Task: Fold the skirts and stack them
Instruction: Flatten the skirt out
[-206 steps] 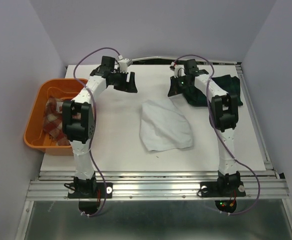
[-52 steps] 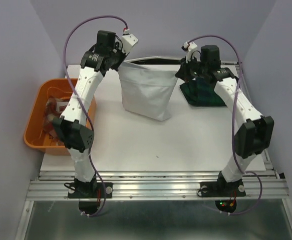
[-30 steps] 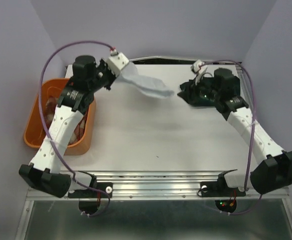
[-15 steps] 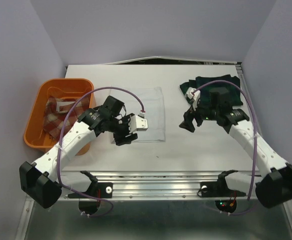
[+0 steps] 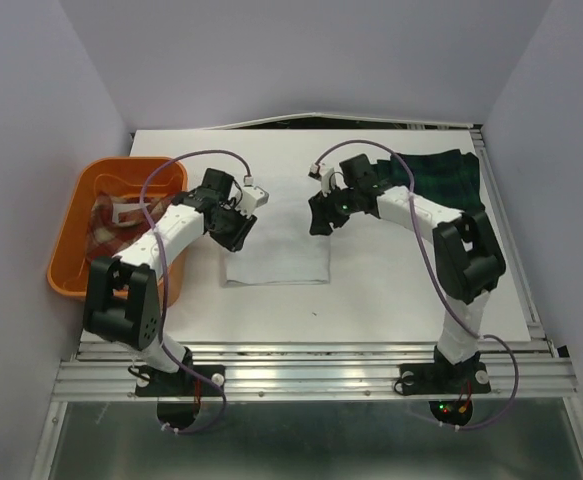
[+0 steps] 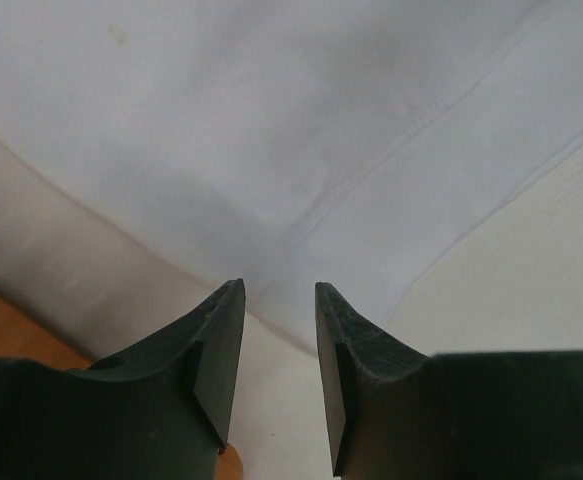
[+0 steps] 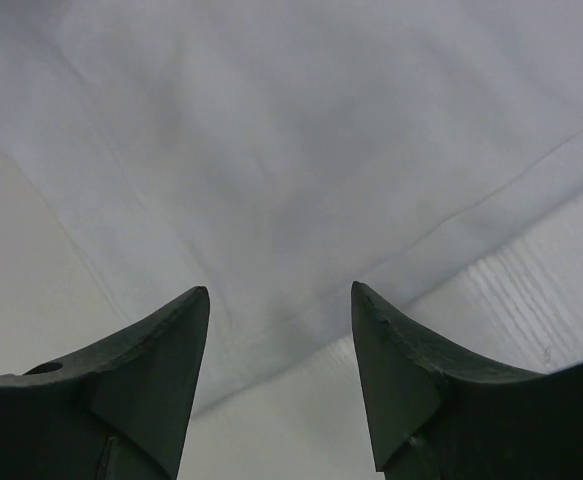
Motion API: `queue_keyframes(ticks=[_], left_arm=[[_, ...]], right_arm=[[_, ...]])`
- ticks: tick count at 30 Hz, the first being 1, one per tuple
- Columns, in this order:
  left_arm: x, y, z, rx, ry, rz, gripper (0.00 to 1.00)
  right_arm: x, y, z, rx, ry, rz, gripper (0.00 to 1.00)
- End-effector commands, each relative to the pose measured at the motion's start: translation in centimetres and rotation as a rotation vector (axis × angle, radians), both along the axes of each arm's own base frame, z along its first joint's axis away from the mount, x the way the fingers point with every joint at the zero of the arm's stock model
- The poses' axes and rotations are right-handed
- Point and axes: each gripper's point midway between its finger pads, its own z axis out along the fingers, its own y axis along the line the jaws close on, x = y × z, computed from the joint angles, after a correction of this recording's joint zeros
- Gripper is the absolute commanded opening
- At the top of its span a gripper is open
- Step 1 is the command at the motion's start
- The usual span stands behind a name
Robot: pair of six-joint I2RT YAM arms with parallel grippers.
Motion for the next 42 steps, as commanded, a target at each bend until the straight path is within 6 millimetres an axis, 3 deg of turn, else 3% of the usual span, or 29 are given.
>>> queue_keyframes(ticks=[1, 5, 8, 10, 11, 12, 14, 17, 19, 20, 22, 25, 28, 30, 34, 38, 39, 41, 42], left_arm=[[-0.3, 0.4, -2.5, 0.041, 0.092, 0.085, 0.43], [-1.4, 1.9, -6.2, 0.120, 0.207, 0.119, 0.37], [-1.5, 2.3, -7.9, 0.152, 0.264, 0.137, 0.35], [-0.8, 2.4, -8.7, 0.176, 0.283, 0.140, 0.35], [-0.5, 2.5, -8.9, 0.186, 0.288, 0.137, 0.35], [0.7, 2.3, -8.6, 0.192, 0.267, 0.137, 0.35], [1.8, 1.9, -9.1, 0.196, 0.274, 0.120, 0.35], [4.6, 0.4, -7.9, 0.149, 0.236, 0.106, 0.38], [6.6, -0.4, -6.4, 0.121, 0.193, 0.106, 0.45], [7.0, -0.5, -5.8, 0.117, 0.183, 0.096, 0.47], [8.6, -0.9, -3.3, 0.096, 0.106, 0.080, 0.50], [9.3, -1.2, -0.1, 0.049, 0.027, 0.067, 0.51], [8.5, -1.1, 1.4, 0.042, 0.012, 0.061, 0.50], [7.9, -0.5, 1.0, 0.061, 0.016, 0.065, 0.50], [7.1, 1.1, -0.8, 0.133, 0.045, 0.104, 0.49], [7.1, 2.1, -2.9, 0.177, 0.080, 0.149, 0.48], [7.2, 2.3, -3.6, 0.190, 0.092, 0.158, 0.48], [7.5, 2.3, -4.4, 0.195, 0.099, 0.160, 0.48], [7.6, 2.2, -4.7, 0.196, 0.106, 0.156, 0.47]], right_arm=[[2.9, 0.8, -1.6, -0.020, 0.001, -0.049, 0.63], [1.9, -0.6, -5.0, -0.131, 0.047, -0.050, 0.60], [-0.9, -2.3, -7.7, -0.206, 0.087, -0.040, 0.57], [-3.4, -2.0, -7.6, -0.234, 0.060, 0.008, 0.57], [-5.8, -2.9, -9.1, -0.276, 0.092, 0.029, 0.56], [-7.7, -2.0, -8.2, -0.273, 0.080, 0.071, 0.56], [-11.7, -1.8, -8.7, -0.280, 0.146, 0.117, 0.53], [-18.5, 1.8, -6.5, -0.184, 0.223, 0.252, 0.54], [-21.5, 3.9, -4.4, -0.112, 0.265, 0.327, 0.57], [-22.4, 5.0, -1.8, -0.020, 0.298, 0.356, 0.63], [-21.2, 5.5, 1.3, 0.029, 0.232, 0.336, 0.67], [-17.0, 5.2, 5.6, 0.081, 0.101, 0.258, 0.68], [-11.3, 2.4, 6.8, 0.054, 0.024, 0.144, 0.67], [-8.2, 0.0, 5.2, -0.014, -0.019, 0.084, 0.64], [-6.4, -2.4, 0.9, -0.173, -0.032, 0.056, 0.60], [-6.5, -4.4, -3.1, -0.284, 0.004, 0.060, 0.59], [-7.2, -5.1, -4.6, -0.323, 0.034, 0.079, 0.58], [-8.2, -5.6, -5.7, -0.346, 0.073, 0.093, 0.56], [-9.6, -6.3, -6.8, -0.365, 0.117, 0.113, 0.56]])
